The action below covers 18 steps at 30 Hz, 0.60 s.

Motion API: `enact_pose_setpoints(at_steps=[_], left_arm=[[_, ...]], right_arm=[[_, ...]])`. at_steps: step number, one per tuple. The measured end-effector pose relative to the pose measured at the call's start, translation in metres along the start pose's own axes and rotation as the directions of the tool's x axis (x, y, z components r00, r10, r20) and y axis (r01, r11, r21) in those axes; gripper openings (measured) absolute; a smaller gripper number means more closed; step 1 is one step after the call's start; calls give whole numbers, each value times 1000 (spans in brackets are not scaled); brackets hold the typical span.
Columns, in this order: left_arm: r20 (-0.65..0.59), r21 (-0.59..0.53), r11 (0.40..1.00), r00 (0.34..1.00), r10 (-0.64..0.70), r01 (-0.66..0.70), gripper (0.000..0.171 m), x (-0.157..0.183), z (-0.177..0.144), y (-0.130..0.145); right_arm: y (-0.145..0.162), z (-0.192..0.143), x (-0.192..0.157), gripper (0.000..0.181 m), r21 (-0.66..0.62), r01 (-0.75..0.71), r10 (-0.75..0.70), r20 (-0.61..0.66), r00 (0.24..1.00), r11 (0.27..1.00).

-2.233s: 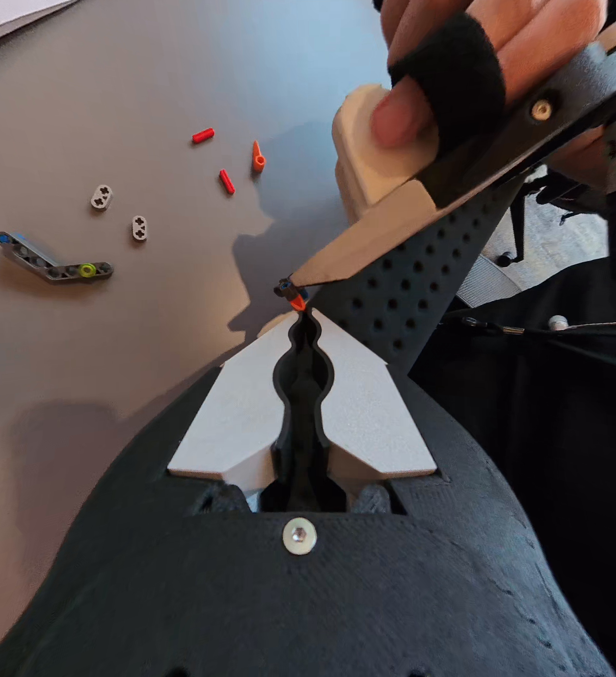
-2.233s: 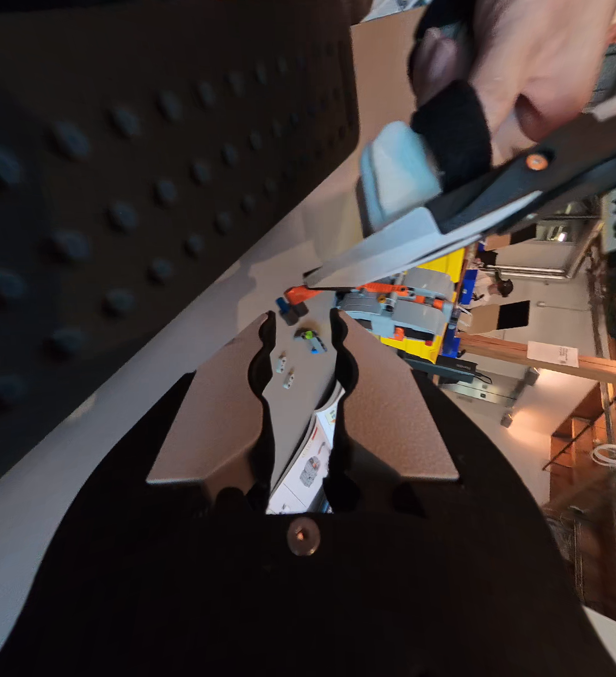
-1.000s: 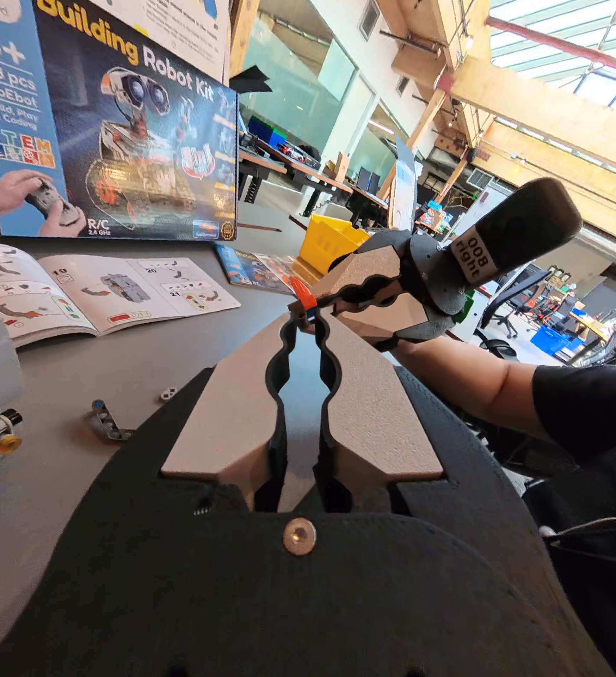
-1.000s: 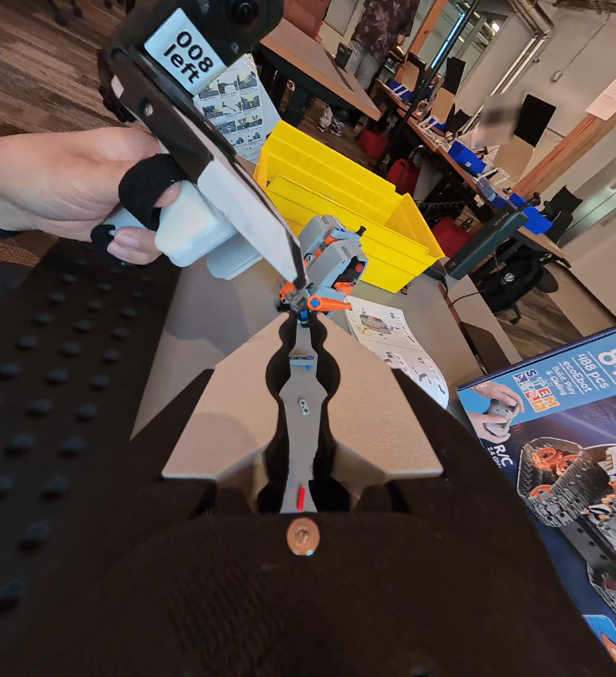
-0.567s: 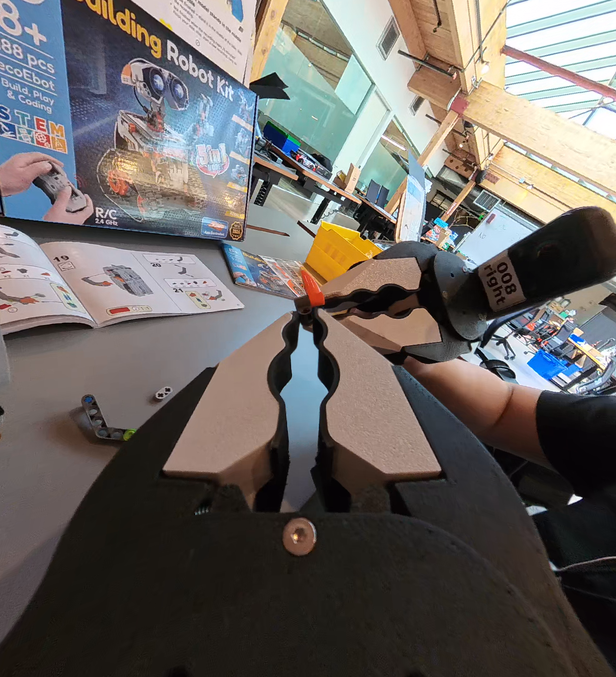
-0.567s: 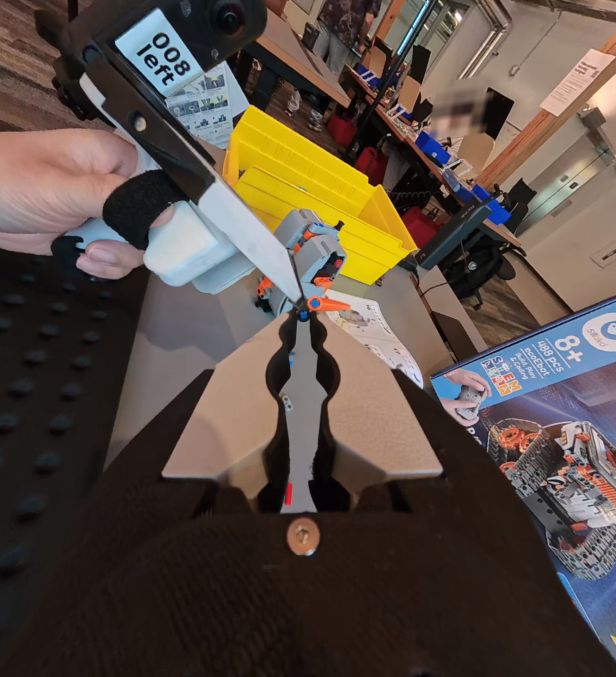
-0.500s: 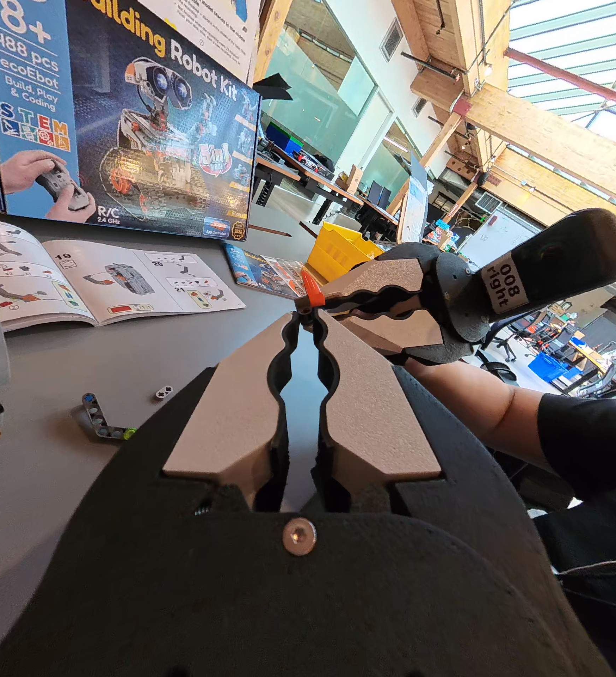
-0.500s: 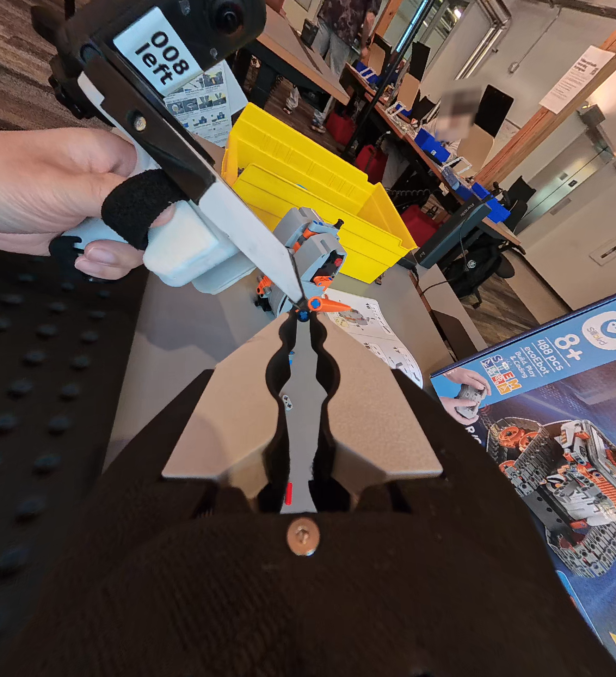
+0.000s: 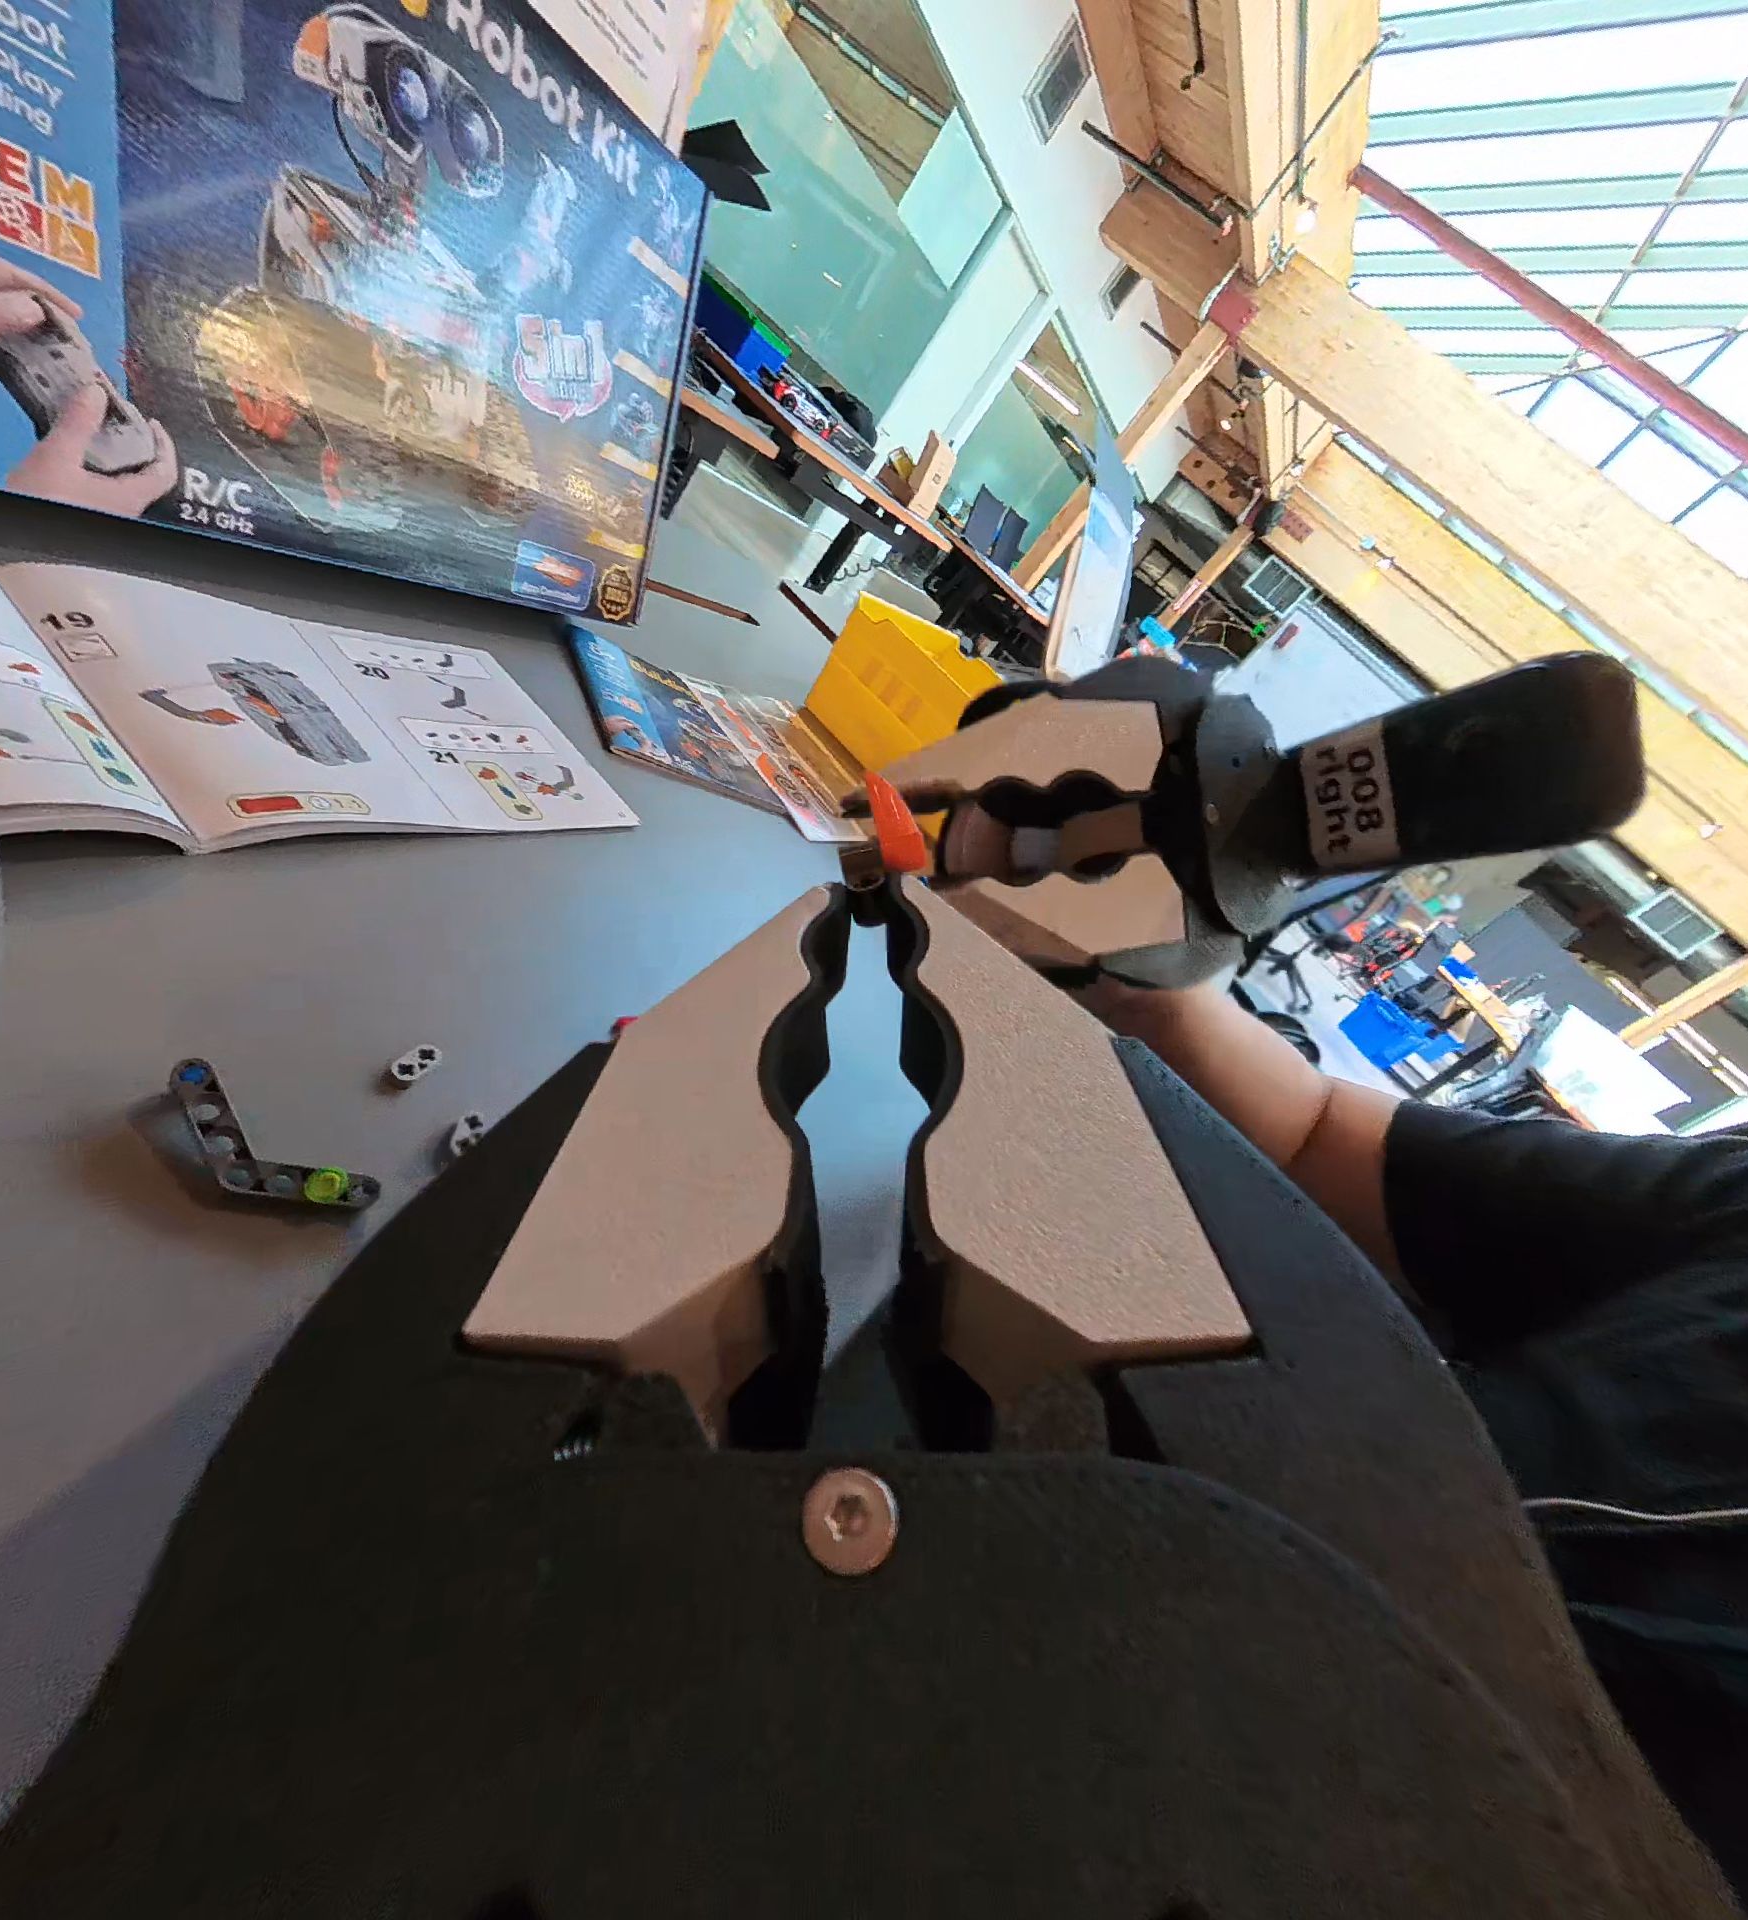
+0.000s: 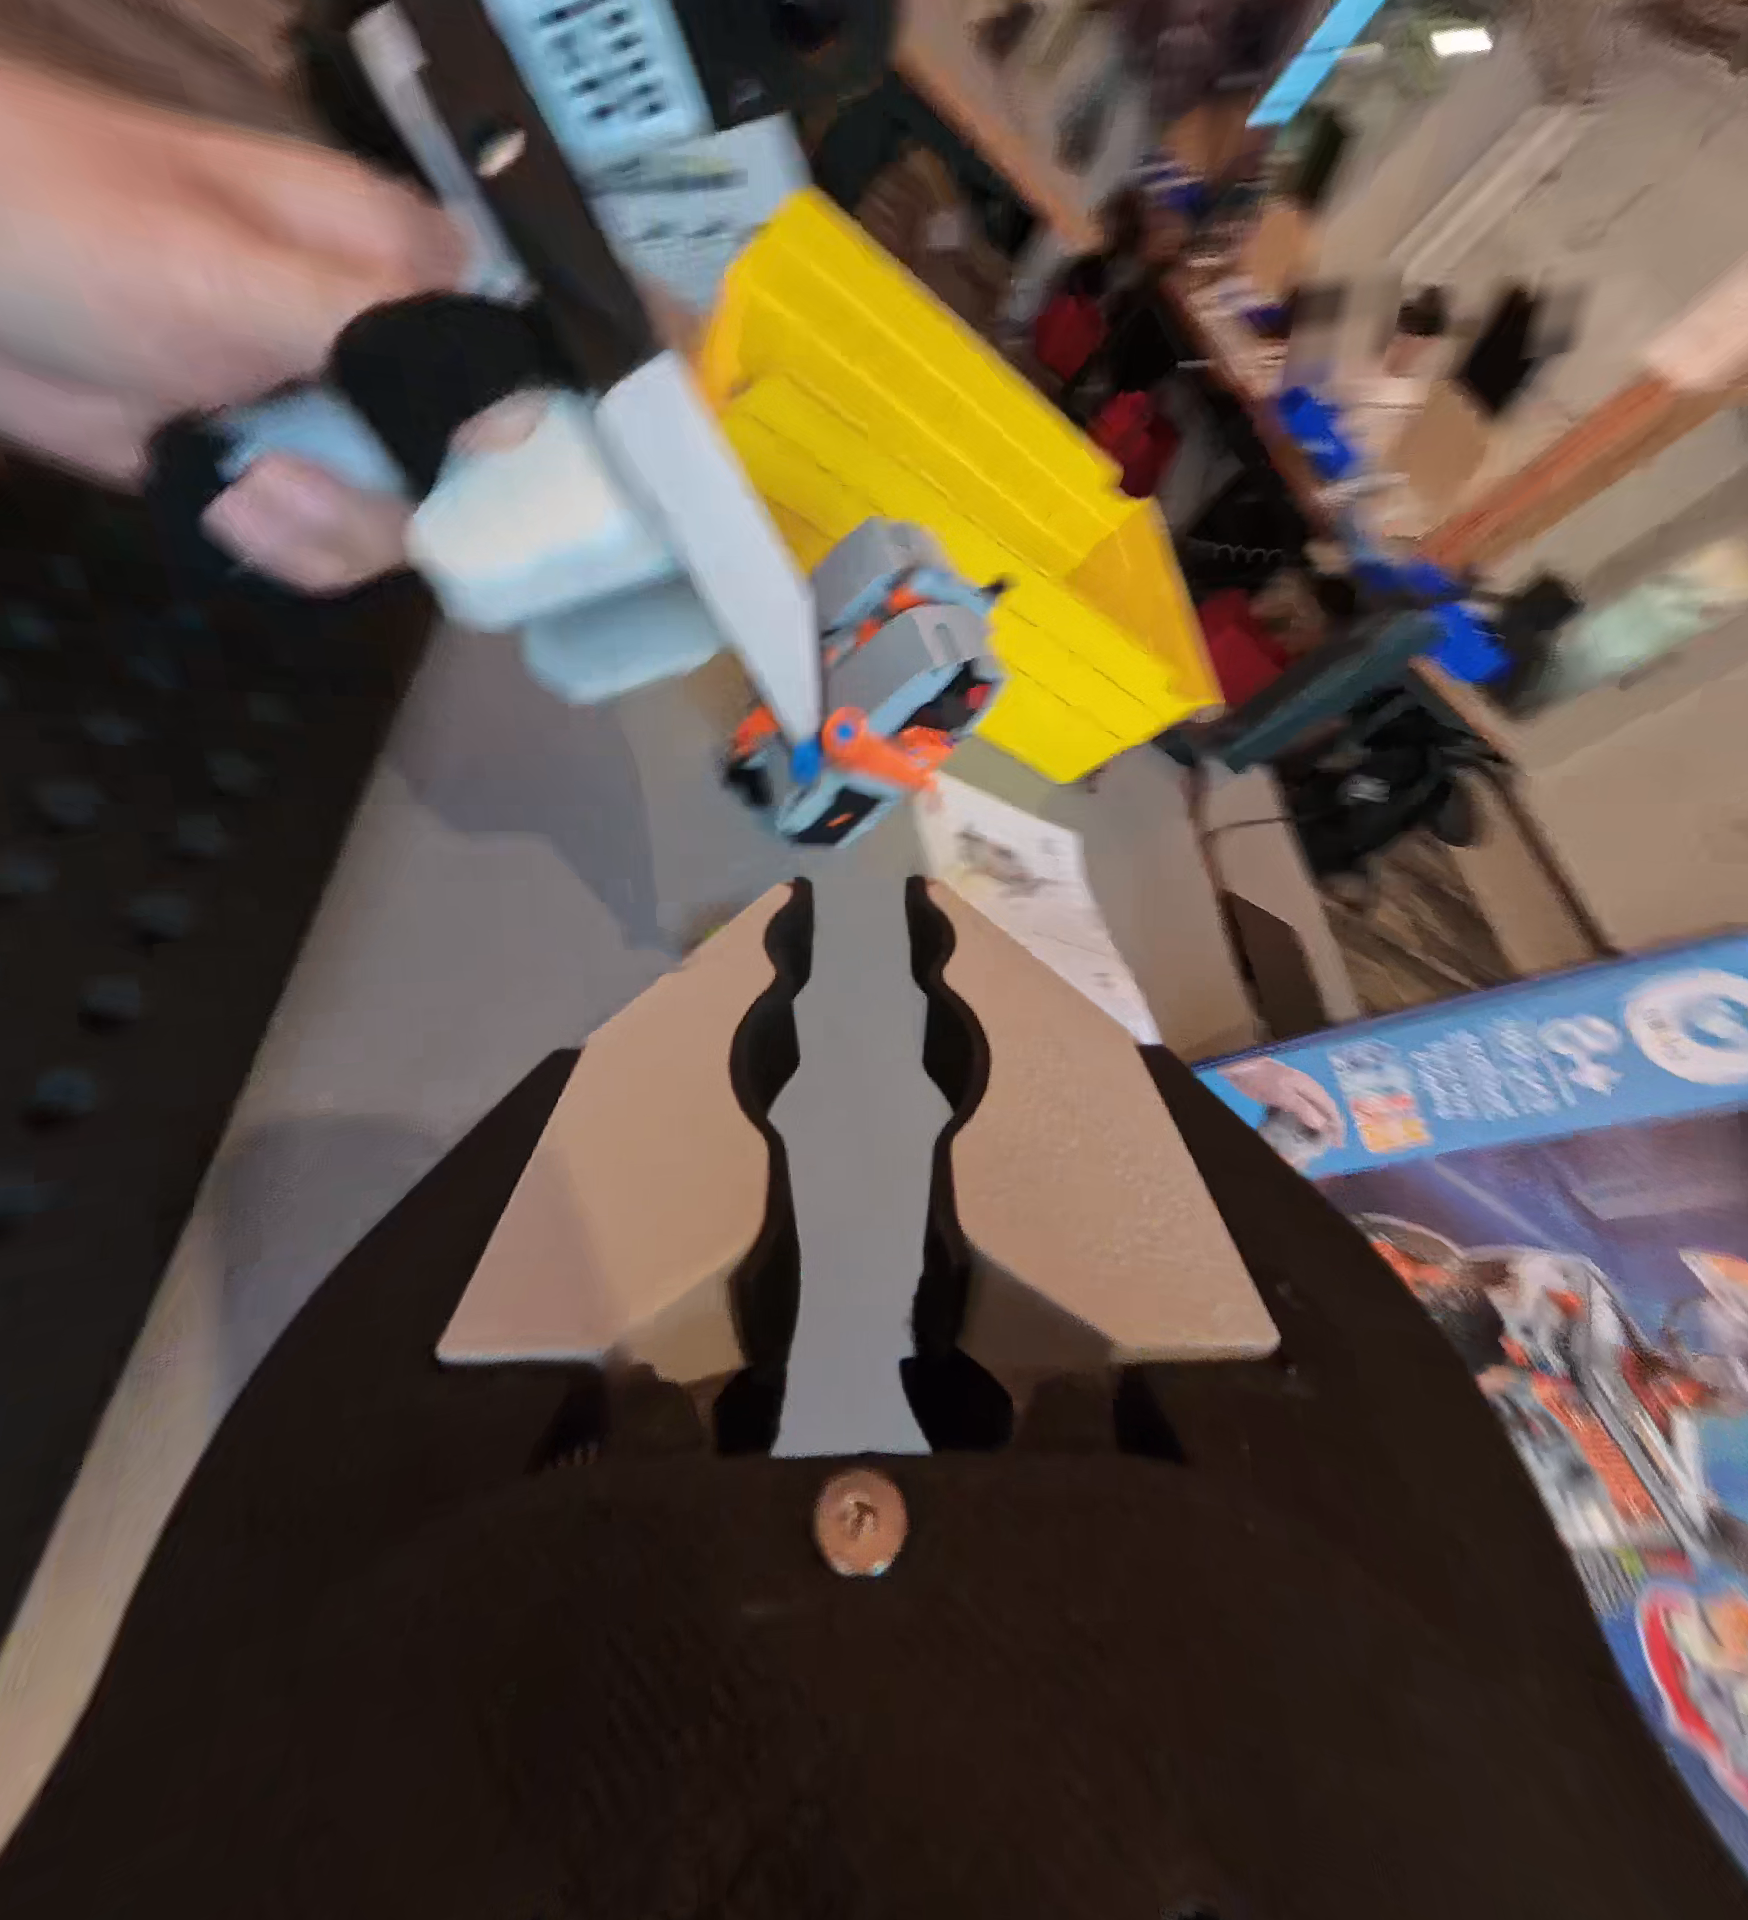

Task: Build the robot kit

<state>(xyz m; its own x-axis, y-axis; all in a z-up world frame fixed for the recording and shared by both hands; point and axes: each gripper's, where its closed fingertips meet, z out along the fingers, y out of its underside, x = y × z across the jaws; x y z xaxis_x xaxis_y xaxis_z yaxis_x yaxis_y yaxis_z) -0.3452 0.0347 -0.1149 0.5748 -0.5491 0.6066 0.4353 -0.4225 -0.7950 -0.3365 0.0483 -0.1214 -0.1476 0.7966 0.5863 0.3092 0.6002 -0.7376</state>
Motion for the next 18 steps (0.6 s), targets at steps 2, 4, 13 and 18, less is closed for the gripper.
enact_pose_setpoints(at_steps=[2,4,13,18], left_arm=[[2,-25,1000,1000,-14,15,5,-2,-5,2],[-1,-69,997,999,-34,33,5,-3,-10,8],[3,-129,991,1000,-24,24,5,-5,-16,6],[10,-144,989,1000,-29,30,5,-8,-15,6]], right_arm=[[30,-14,-8,22,-106,-20,41,198,979,994],[69,-33,-31,22,-251,-24,132,422,897,968],[117,-25,-66,20,-349,168,79,594,801,922],[127,-22,-70,18,-378,233,70,637,768,896]])
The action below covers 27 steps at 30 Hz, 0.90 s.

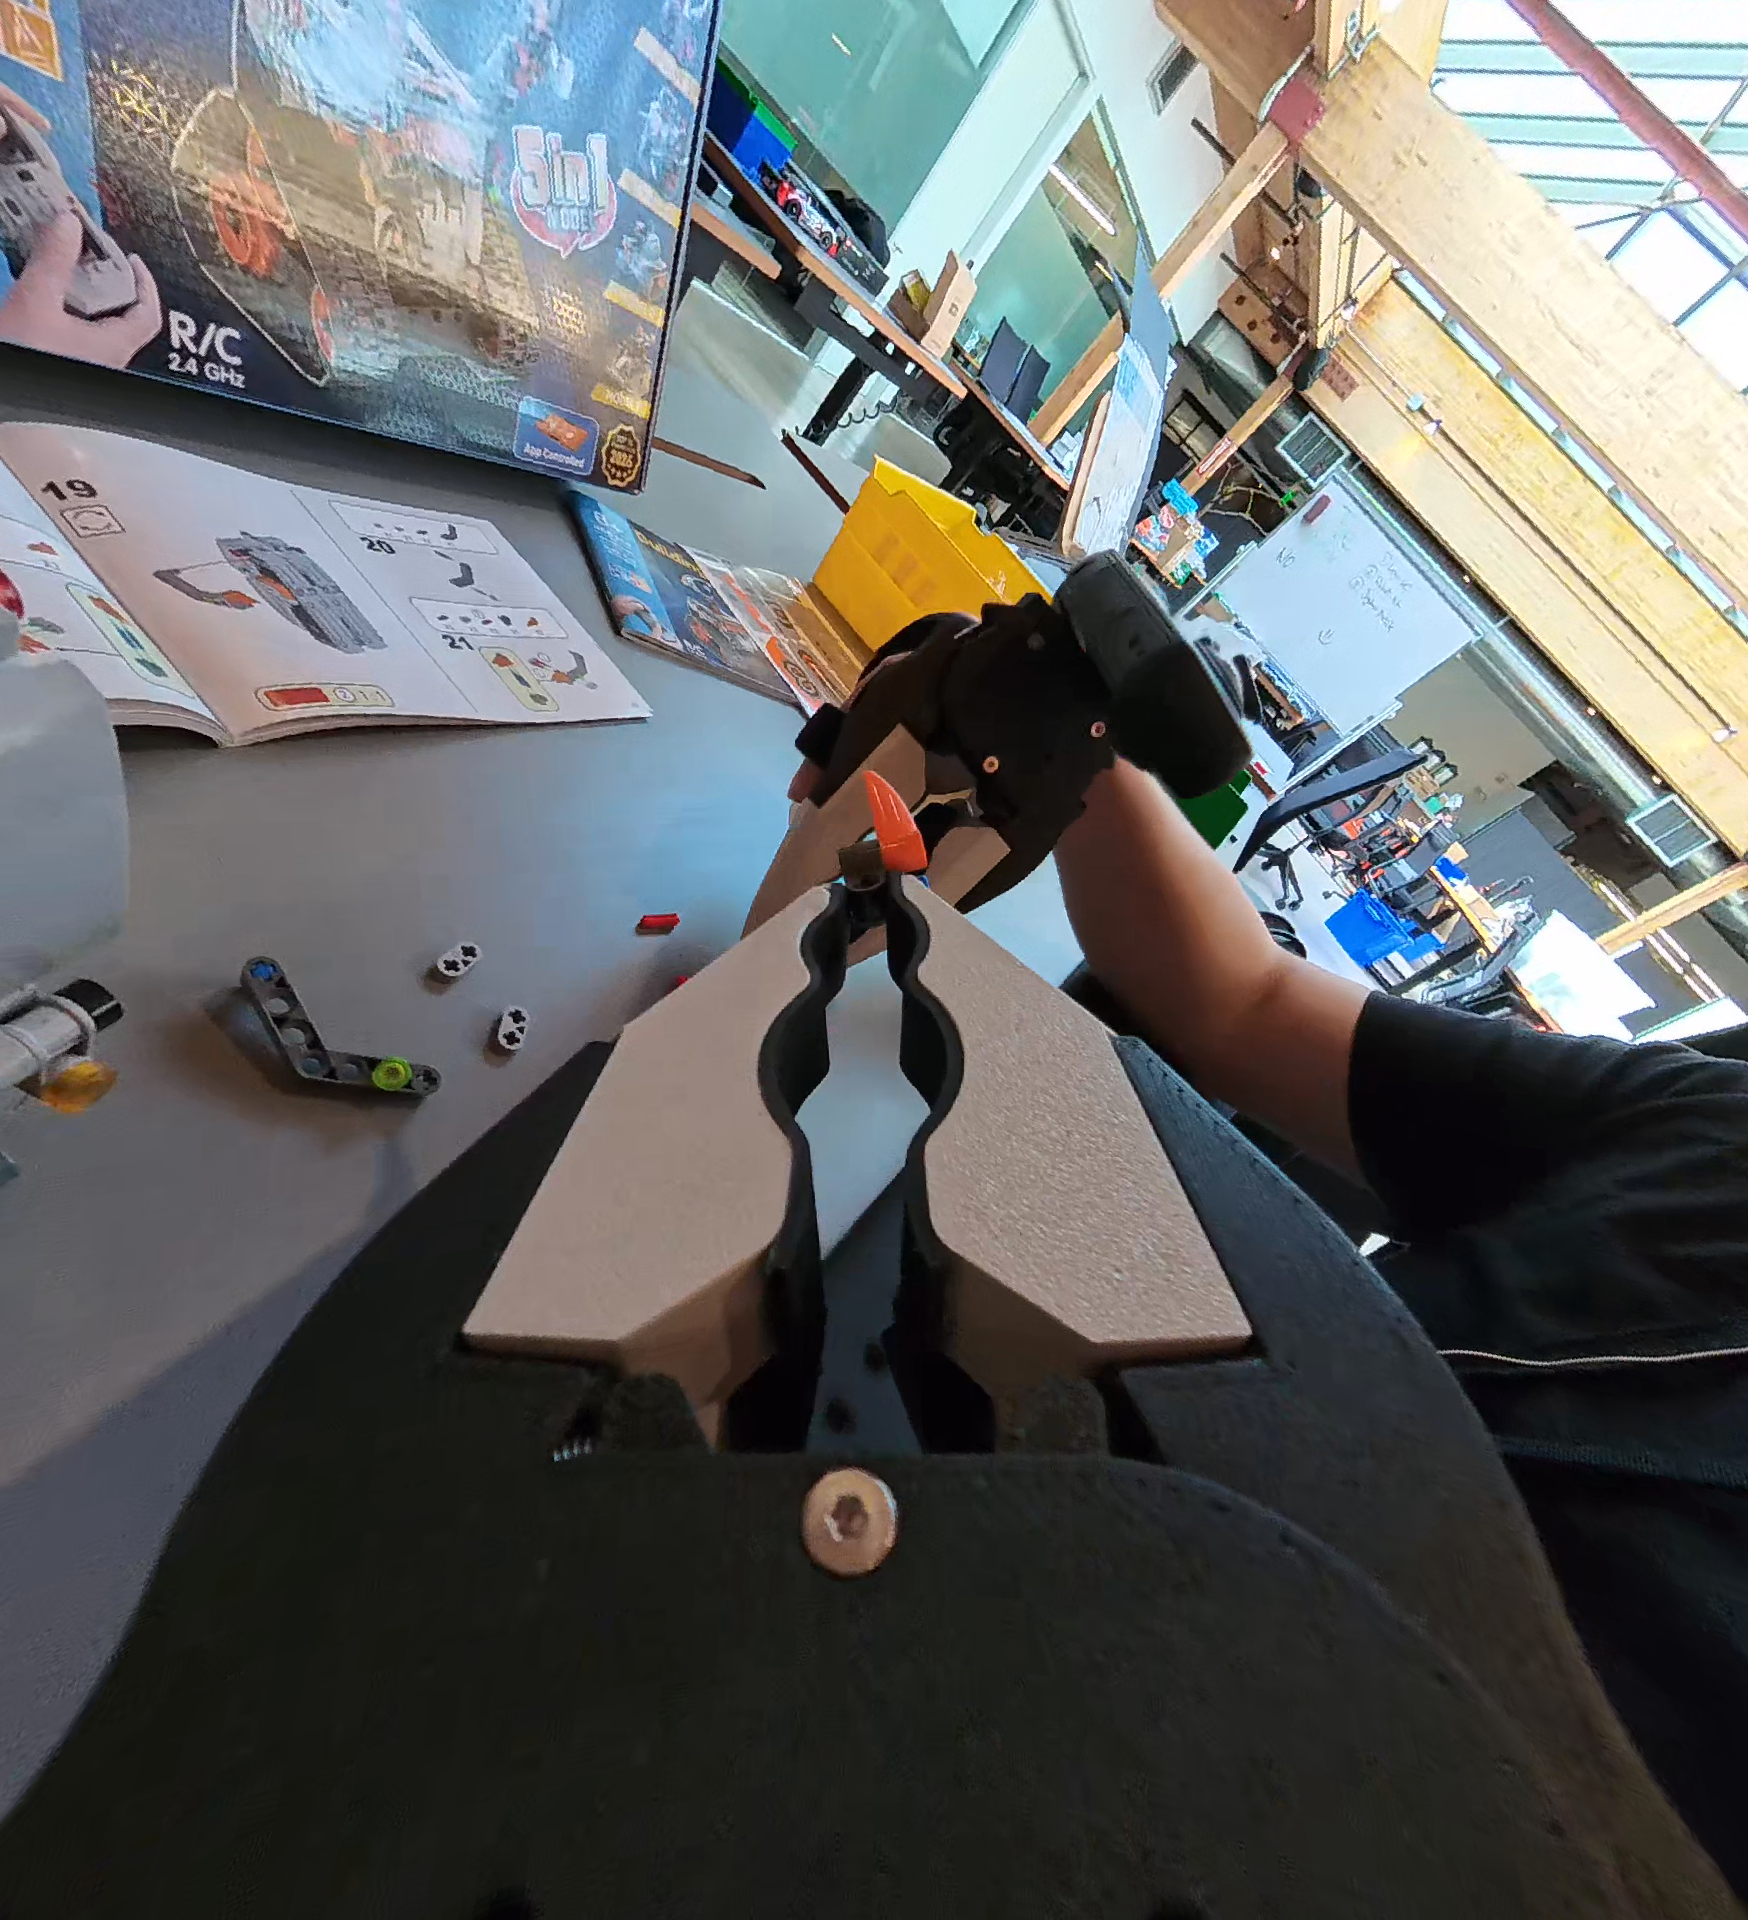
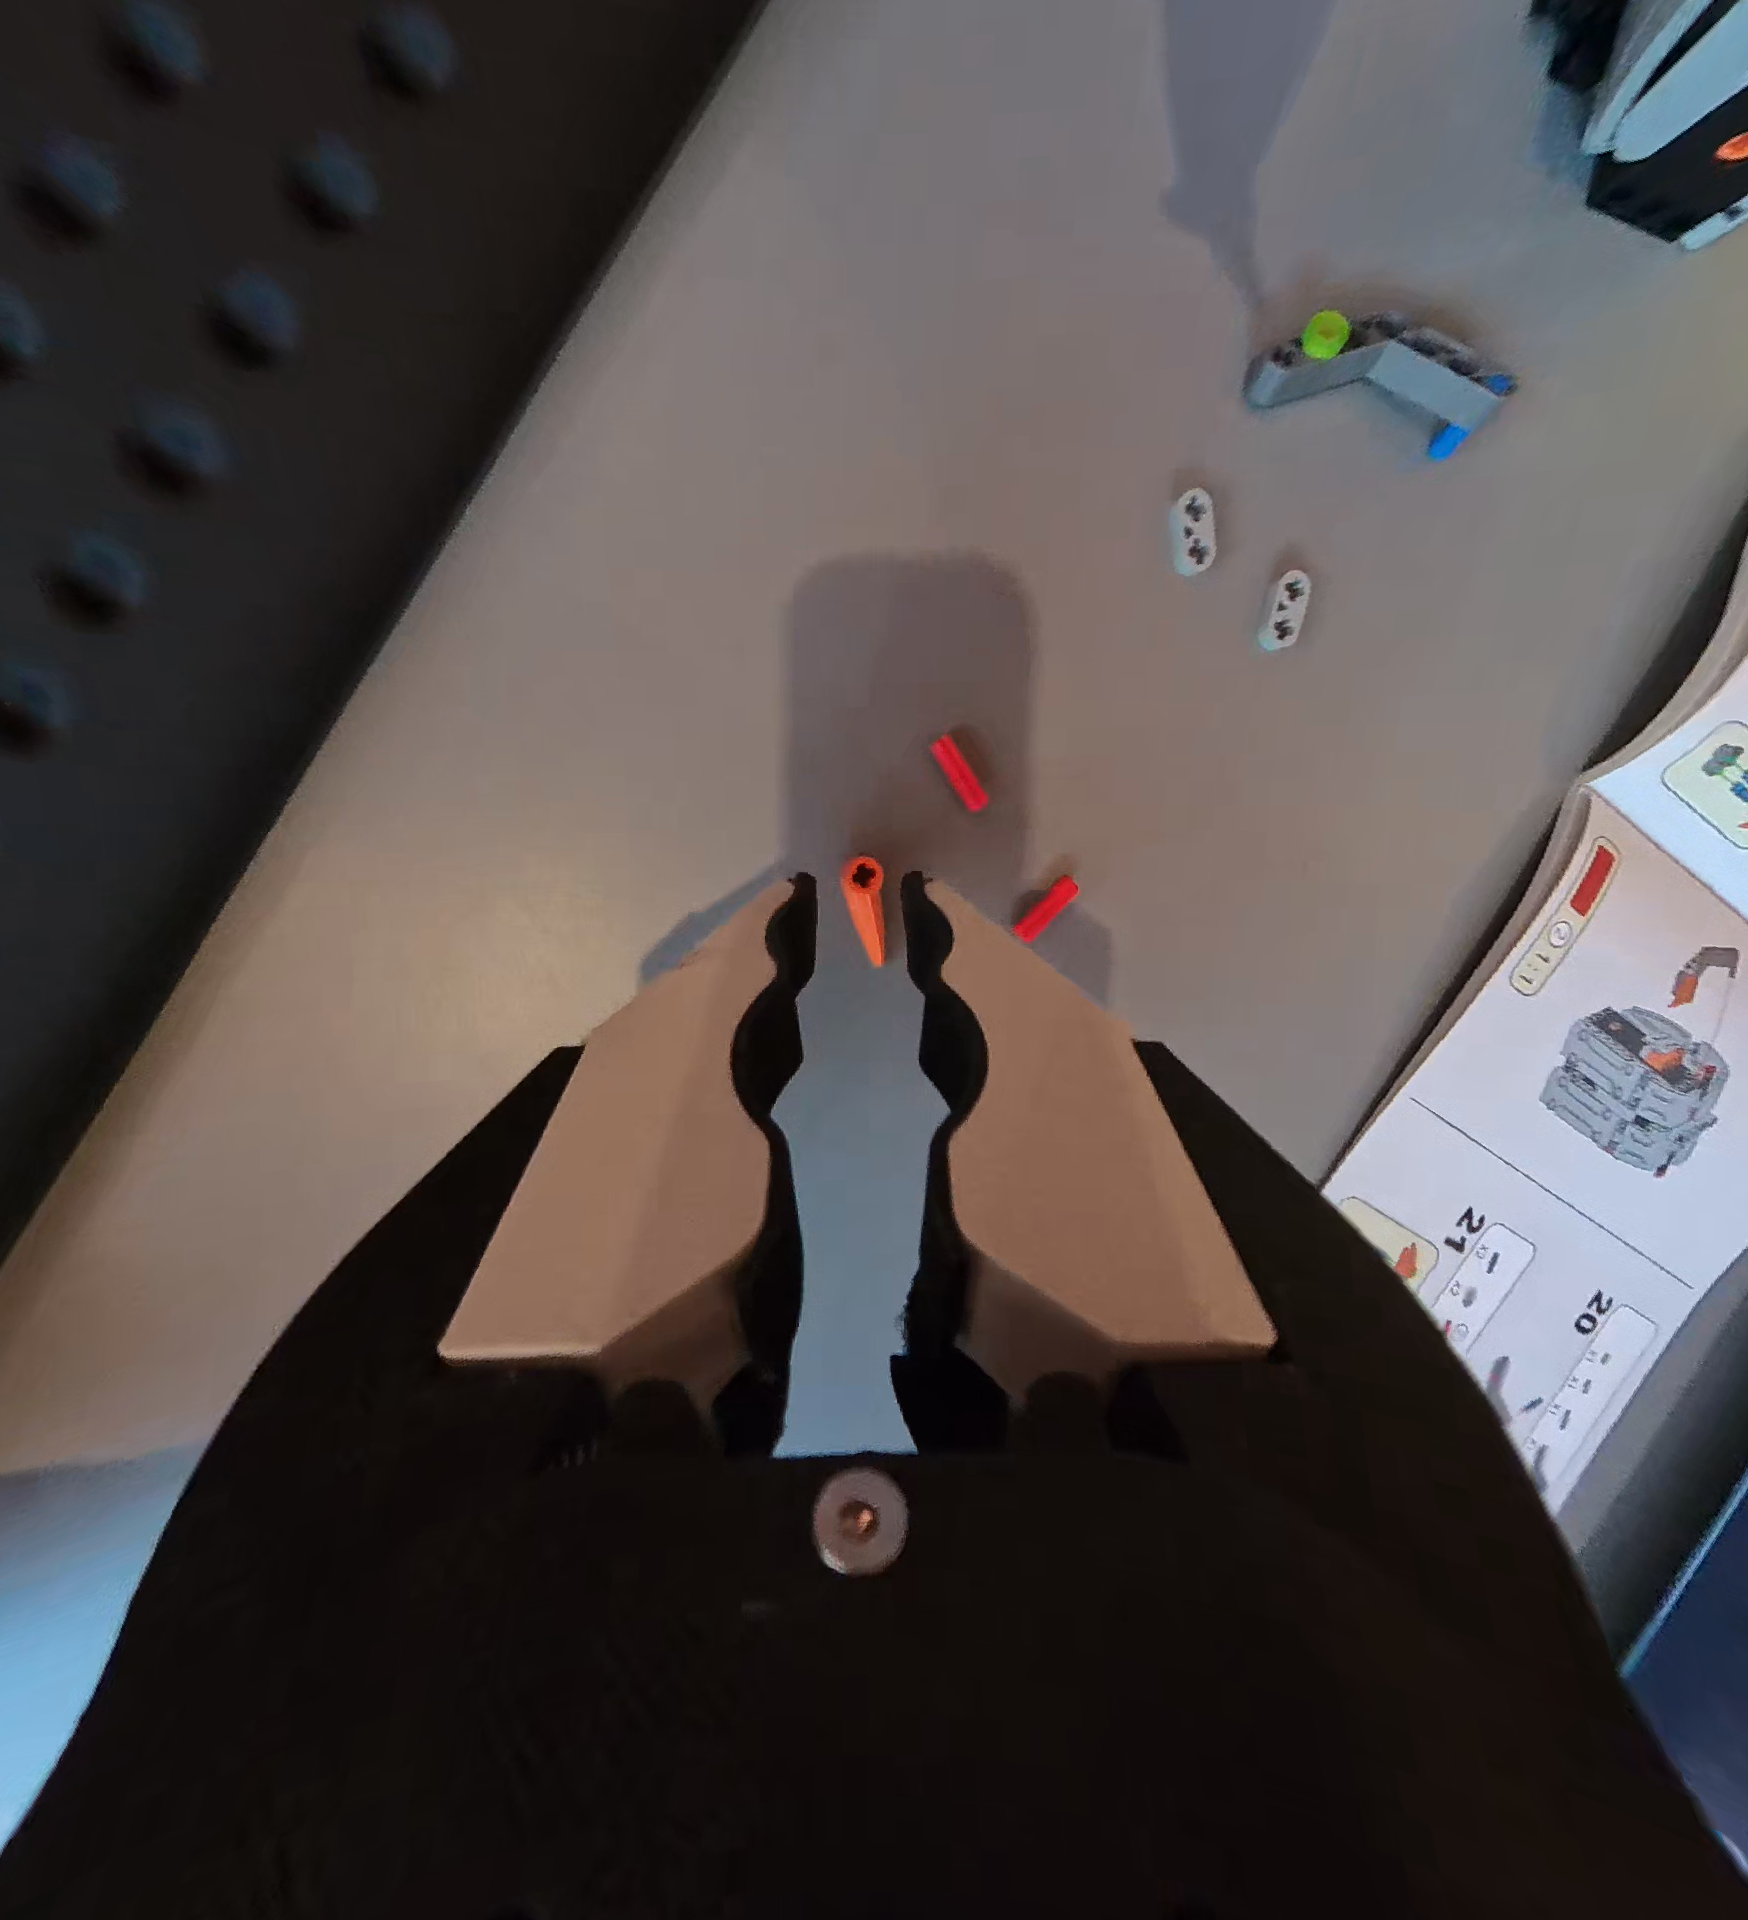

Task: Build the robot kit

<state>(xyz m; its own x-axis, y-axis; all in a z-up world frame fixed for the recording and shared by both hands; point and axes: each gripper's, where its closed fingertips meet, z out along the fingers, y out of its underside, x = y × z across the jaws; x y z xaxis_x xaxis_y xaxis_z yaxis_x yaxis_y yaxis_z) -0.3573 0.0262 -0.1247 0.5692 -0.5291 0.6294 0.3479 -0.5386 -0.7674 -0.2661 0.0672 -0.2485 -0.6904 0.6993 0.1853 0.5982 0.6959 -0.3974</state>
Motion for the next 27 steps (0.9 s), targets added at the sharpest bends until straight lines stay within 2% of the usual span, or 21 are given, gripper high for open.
enact_pose_setpoints(at_steps=[8,20,27], left_arm=[[27,4,1000,999,28,-28,5,-3,2,0],[15,-6,1000,1000,10,-10,5,-7,2,6],[12,-11,1000,1000,0,0,5,-8,3,8]], right_arm=[[-2,3,3,15,-70,68,-69,-8,998,995],[2,5,3,8,-76,67,-67,1,998,995],[1,7,2,11,-75,62,-62,5,998,995]])
